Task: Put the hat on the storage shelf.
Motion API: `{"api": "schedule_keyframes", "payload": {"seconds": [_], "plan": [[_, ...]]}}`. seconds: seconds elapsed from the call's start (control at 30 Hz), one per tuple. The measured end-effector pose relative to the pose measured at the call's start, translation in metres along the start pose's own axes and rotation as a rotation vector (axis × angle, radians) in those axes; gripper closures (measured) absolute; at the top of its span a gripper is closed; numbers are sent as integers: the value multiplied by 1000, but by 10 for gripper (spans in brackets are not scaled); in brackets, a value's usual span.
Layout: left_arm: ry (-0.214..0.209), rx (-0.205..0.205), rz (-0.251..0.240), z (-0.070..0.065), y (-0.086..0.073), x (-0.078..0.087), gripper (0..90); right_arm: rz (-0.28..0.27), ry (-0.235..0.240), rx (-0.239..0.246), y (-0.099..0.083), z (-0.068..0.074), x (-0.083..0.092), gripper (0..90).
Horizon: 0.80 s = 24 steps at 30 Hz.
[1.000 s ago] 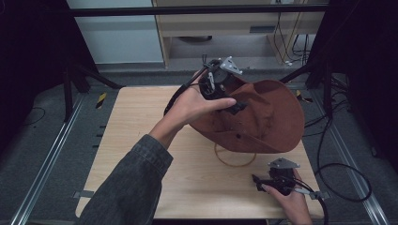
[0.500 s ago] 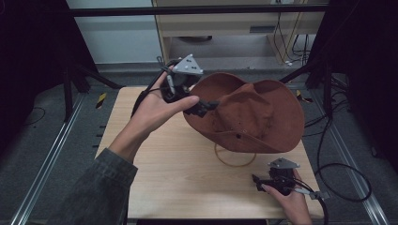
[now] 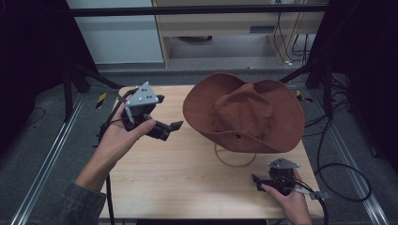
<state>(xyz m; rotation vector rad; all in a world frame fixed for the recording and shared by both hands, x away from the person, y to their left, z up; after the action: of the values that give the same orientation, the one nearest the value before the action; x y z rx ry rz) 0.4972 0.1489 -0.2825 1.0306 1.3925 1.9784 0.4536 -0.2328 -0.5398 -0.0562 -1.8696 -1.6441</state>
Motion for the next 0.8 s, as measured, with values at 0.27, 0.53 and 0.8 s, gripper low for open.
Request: {"api": "schedule_keyframes", "payload": {"seconds": [0.27, 0.53, 0.8], "plan": [[25, 31, 100, -9, -70, 0, 29, 0, 0, -1, 0, 0, 0, 58], [77, 100, 197, -6, -139, -5, 35, 2, 1, 1, 0, 0, 0, 58], [199, 215, 268, 19, -214, 3, 39, 1, 1, 1, 0, 0, 0, 58]]}}
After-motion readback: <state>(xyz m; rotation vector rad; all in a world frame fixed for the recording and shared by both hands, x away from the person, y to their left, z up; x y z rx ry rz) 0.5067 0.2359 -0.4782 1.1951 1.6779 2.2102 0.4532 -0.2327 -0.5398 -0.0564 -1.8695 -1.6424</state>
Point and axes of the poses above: each handheld gripper's, and its own axes: x roughly backward along the jaws, y roughly out of its top, z roughly to its left, the point moved 4 cm from there along -x, roughly forward along the jaws, and after that the axes turned 14 degrees about -z, right-handed, at the moved point
